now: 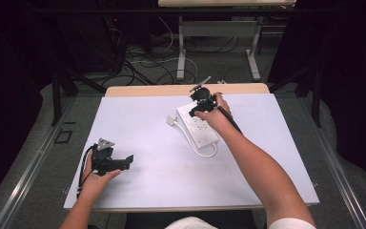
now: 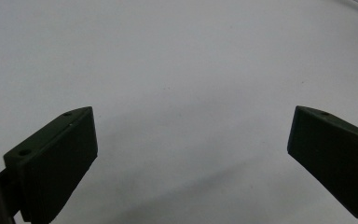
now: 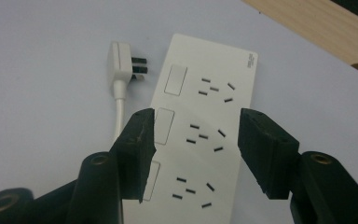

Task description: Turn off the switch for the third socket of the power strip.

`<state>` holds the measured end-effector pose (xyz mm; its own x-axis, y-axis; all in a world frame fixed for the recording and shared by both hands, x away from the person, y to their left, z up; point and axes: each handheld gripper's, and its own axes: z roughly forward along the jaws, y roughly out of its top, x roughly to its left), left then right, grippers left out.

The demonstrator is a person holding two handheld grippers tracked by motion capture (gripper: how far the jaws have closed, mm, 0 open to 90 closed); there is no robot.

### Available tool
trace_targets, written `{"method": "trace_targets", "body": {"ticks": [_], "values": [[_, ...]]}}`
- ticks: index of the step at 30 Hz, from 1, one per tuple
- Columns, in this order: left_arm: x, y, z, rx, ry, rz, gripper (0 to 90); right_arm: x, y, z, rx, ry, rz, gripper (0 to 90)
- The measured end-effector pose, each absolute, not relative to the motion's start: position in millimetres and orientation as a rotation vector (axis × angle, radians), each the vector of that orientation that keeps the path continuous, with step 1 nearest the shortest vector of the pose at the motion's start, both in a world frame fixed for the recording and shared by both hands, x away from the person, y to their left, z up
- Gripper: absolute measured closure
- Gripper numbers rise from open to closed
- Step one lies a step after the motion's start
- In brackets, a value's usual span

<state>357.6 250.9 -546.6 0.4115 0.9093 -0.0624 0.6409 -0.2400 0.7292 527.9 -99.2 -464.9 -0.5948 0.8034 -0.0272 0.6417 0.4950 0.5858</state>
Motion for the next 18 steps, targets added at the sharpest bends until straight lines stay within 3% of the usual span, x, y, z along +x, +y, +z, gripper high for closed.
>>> {"method": "trace_targets", "body": {"ticks": [18], "values": [[358, 251, -547, 1.966, 1.316, 0.496, 1.3, 549, -91, -465, 1.325, 2.379, 0.822, 43.4]]}}
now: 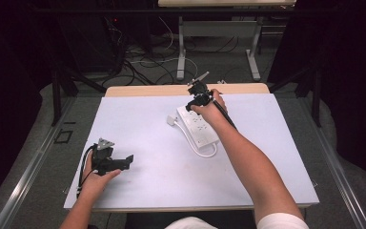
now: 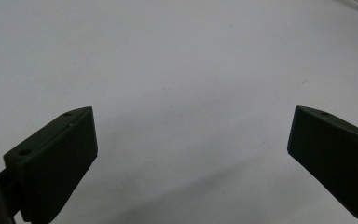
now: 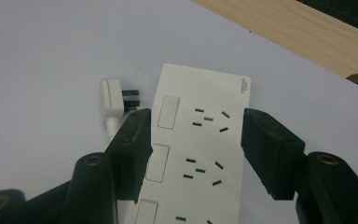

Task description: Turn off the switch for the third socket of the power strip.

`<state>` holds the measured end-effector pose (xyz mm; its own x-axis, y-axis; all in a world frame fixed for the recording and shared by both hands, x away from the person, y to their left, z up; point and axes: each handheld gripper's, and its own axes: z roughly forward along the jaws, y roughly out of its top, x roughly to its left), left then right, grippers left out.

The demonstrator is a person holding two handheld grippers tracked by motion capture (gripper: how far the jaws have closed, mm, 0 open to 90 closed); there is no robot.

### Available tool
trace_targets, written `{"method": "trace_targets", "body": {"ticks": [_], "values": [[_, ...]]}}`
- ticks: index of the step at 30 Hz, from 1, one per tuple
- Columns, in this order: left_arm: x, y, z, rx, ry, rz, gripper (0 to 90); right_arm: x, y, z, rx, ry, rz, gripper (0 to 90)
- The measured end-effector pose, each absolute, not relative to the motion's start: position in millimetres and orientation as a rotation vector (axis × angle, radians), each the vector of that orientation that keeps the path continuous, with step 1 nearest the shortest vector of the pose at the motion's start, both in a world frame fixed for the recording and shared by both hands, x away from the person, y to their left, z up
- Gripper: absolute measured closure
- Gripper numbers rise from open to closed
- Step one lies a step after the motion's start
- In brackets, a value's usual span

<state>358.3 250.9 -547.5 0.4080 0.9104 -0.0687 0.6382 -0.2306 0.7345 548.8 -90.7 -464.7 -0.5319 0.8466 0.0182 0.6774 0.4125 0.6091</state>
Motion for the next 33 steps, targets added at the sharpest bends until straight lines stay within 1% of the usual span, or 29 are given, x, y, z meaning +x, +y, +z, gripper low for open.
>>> {"method": "trace_targets", "body": {"ticks": [8, 17, 19, 28, 33], "values": [[358, 252, -547, 1.97, 1.314, 0.495, 1.3, 560, -92, -475, 1.37, 2.356, 0.819, 49.4], [359, 252, -547, 1.98, 1.312, 0.485, 1.3, 569, -84, -485, 1.35, 2.374, 0.815, 55.9], [359, 252, -547, 1.975, 1.316, 0.488, 1.3, 569, -82, -488, 1.366, 2.369, 0.85, 58.9], [359, 253, -548, 1.966, 1.317, 0.491, 1.3, 573, -70, -500, 1.313, 2.351, 0.884, 60.3], [359, 253, -549, 1.956, 1.322, 0.486, 1.3, 574, -65, -505, 1.368, 2.332, 0.944, 65.7]]}}
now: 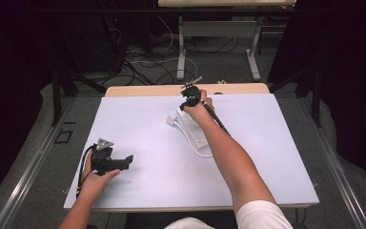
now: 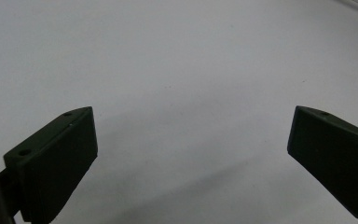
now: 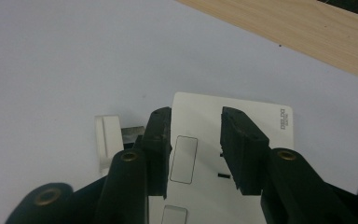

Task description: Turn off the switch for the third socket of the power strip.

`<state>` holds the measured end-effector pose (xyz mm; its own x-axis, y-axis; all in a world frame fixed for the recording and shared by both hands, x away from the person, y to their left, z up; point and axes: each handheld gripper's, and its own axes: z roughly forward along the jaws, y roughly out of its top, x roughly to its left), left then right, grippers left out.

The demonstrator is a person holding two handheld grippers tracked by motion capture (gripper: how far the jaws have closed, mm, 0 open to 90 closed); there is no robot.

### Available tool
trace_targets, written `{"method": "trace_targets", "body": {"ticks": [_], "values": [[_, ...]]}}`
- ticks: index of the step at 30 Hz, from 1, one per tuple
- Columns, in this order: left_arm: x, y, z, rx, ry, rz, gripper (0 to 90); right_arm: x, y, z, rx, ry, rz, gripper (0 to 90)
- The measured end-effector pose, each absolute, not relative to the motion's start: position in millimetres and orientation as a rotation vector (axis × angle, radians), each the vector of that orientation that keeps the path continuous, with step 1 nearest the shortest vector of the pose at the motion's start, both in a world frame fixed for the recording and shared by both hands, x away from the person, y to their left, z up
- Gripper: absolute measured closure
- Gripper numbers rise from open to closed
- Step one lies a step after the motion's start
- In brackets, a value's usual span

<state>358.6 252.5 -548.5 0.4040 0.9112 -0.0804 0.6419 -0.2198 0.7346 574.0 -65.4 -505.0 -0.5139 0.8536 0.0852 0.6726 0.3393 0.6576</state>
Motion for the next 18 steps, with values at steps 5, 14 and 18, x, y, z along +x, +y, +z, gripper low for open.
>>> {"method": "trace_targets", "body": {"ticks": [5, 14, 18], "values": [[358, 253, -548, 1.952, 1.32, 0.485, 1.3, 576, -64, -508, 1.359, 2.334, 0.932, 71.9], [358, 254, -547, 1.987, 1.316, 0.465, 1.3, 577, -61, -513, 1.367, 2.338, 0.918, 82.7], [358, 254, -547, 1.988, 1.316, 0.466, 1.4, 577, -60, -515, 1.375, 2.346, 0.891, 85.2]]}}
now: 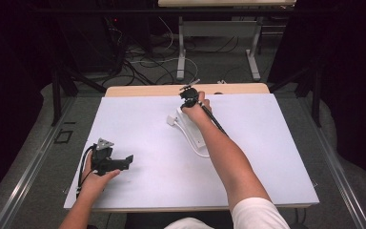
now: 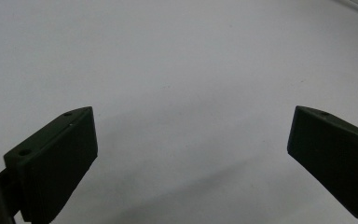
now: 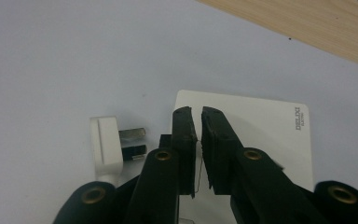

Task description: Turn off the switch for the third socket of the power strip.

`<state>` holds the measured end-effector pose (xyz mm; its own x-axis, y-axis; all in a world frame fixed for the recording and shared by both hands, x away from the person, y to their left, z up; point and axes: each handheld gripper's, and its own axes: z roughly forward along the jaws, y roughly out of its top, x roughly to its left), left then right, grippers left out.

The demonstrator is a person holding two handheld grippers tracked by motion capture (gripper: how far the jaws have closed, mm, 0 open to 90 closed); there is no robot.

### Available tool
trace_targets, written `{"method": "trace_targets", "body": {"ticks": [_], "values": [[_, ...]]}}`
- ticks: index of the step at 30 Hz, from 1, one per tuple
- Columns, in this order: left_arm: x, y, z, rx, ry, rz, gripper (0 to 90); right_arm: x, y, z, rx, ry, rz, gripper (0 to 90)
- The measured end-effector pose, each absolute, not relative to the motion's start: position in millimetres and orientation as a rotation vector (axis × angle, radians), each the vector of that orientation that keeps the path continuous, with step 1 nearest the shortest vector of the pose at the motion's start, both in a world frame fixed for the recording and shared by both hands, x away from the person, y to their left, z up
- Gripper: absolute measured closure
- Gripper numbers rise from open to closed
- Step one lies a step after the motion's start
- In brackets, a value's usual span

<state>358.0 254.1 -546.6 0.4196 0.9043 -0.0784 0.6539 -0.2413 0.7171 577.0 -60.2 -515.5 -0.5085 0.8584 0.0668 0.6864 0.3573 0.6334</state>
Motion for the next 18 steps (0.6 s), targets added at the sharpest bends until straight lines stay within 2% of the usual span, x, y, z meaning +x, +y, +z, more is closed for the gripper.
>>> {"method": "trace_targets", "body": {"ticks": [7, 18], "values": [[358.0, 253.4, -548.1, 1.964, 1.322, 0.477, 1.7, 577.1, -57.6, -523.0, 1.344, 2.345, 0.895, 90.0], [358.0, 253.6, -548.4, 1.962, 1.322, 0.477, 1.7, 576.8, -56.1, -524.0, 1.347, 2.342, 0.88, 90.0]]}}
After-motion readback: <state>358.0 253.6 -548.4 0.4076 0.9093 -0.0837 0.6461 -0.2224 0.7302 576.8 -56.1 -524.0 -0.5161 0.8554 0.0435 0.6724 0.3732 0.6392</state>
